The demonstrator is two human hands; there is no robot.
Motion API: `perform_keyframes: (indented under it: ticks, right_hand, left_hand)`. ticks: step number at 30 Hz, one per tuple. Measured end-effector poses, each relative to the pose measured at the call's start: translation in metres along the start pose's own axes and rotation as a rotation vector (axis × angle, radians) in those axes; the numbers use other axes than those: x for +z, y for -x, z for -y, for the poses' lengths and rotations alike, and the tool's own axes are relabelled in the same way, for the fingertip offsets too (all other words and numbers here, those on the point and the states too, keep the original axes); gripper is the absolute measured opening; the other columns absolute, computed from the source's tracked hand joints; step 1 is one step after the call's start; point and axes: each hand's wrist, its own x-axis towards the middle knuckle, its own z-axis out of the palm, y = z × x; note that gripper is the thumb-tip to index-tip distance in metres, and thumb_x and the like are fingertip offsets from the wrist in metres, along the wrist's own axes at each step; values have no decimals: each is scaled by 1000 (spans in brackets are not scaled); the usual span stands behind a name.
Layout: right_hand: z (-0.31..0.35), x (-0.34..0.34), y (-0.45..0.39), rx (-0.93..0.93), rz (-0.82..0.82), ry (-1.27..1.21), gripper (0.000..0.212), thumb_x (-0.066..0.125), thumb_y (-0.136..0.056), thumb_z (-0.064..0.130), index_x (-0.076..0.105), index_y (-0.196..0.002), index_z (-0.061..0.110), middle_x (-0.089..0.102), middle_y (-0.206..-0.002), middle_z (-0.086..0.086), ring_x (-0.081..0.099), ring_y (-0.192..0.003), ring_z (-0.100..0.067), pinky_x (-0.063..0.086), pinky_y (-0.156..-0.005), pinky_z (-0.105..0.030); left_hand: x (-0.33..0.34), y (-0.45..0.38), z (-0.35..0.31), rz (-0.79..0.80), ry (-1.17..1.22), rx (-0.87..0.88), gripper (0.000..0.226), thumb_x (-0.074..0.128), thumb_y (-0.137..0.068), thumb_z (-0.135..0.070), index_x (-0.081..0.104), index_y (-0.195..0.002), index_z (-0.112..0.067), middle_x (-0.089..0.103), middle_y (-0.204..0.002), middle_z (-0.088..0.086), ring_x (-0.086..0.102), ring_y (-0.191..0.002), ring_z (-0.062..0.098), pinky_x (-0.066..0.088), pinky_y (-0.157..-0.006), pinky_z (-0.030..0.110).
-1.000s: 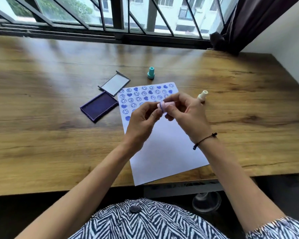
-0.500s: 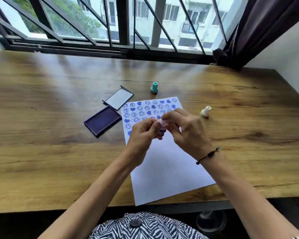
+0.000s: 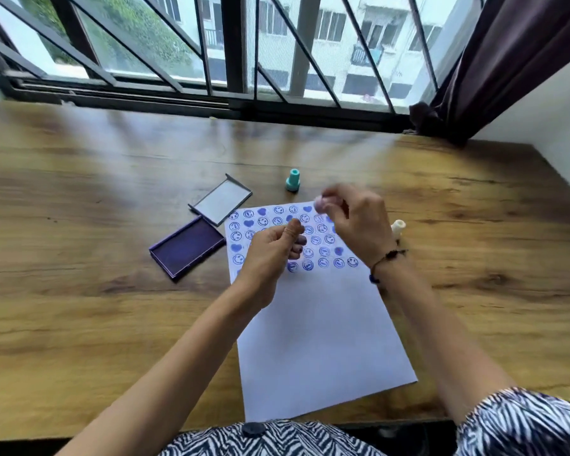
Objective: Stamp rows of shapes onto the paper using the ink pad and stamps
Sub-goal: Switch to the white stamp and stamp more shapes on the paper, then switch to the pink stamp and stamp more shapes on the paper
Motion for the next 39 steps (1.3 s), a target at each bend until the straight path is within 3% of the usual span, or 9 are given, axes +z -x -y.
perform_keyframes:
  ticks: [6,10,13,19,22,27,31,34,39]
  right_hand:
    - [-26,34,-82,115,236,409,19,49,-85,10,61,-98,2,61,-105,-23,59,-95,-40,49,-79,-40]
    - [-29,48,-86,123,410,509,28,48,-87,11,54,-114,6,56,-117,-22,53,-108,-37,47,-86,-40]
    - [-28,29,-86,191,378,466,39,54,-86,20,45,-123,13,57,-119,-21,49,-112,-37,45,-91,-42]
    - [-49,-60,-36,400,485,683,44,65,-79,35,57,-115,11,57,-122,-18,51,-114,-34,43,-91,-37]
    - [-53,-72,-5,452,518,578,36,65,-78,24,61,-111,10,60,-118,-18,53,-110,-34,45,-86,-34]
    - [-42,-57,19,412,245,321,19,55,-78,2,68,-93,3,68,-97,-19,59,-93,-31,45,-78,-32]
    - [-2,-38,32,494,200,-361,9,61,-78,-3,66,-84,2,64,-64,-6,56,-48,-10,51,-50,-23]
    - [27,-16,39,462,212,-572,15,63,-78,-2,64,-74,13,63,-57,1,58,-45,-9,52,-47,-20]
    - [62,25,37,329,388,-530,16,57,-83,4,60,-71,14,59,-54,-2,54,-40,-8,44,-40,-19]
  left_hand:
    - [5,-1,1,-10,-15,6,23,49,-90,-24,63,-77,-13,58,-71,5,49,-67,15,44,-66,23]
    - [3,-2,-1,-27,-2,1,21,48,-90,-19,64,-77,-14,59,-73,4,49,-68,15,44,-68,24]
    - [2,-1,-2,-29,-9,3,19,49,-90,-17,64,-77,-14,58,-74,5,50,-68,14,44,-68,23]
    - [17,4,5,31,11,-10,17,48,-89,-9,60,-77,-11,54,-70,7,46,-64,15,39,-64,22]
    - [31,11,10,78,10,-22,19,47,-88,-5,60,-77,-11,54,-70,7,46,-64,15,40,-66,22]
    - [34,23,14,105,-20,-9,15,49,-85,-1,62,-86,-7,56,-73,7,48,-68,16,42,-69,23]
    - [19,29,14,34,-57,54,22,56,-85,-10,57,-107,-9,61,-79,1,56,-71,14,49,-73,23]
    - [-3,37,9,-25,-55,129,7,60,-83,-16,64,-87,-19,68,-73,-6,62,-64,9,51,-65,18]
    - [-48,57,2,-177,-26,198,15,66,-77,-17,69,-64,-23,68,-55,-10,60,-56,7,52,-60,18]
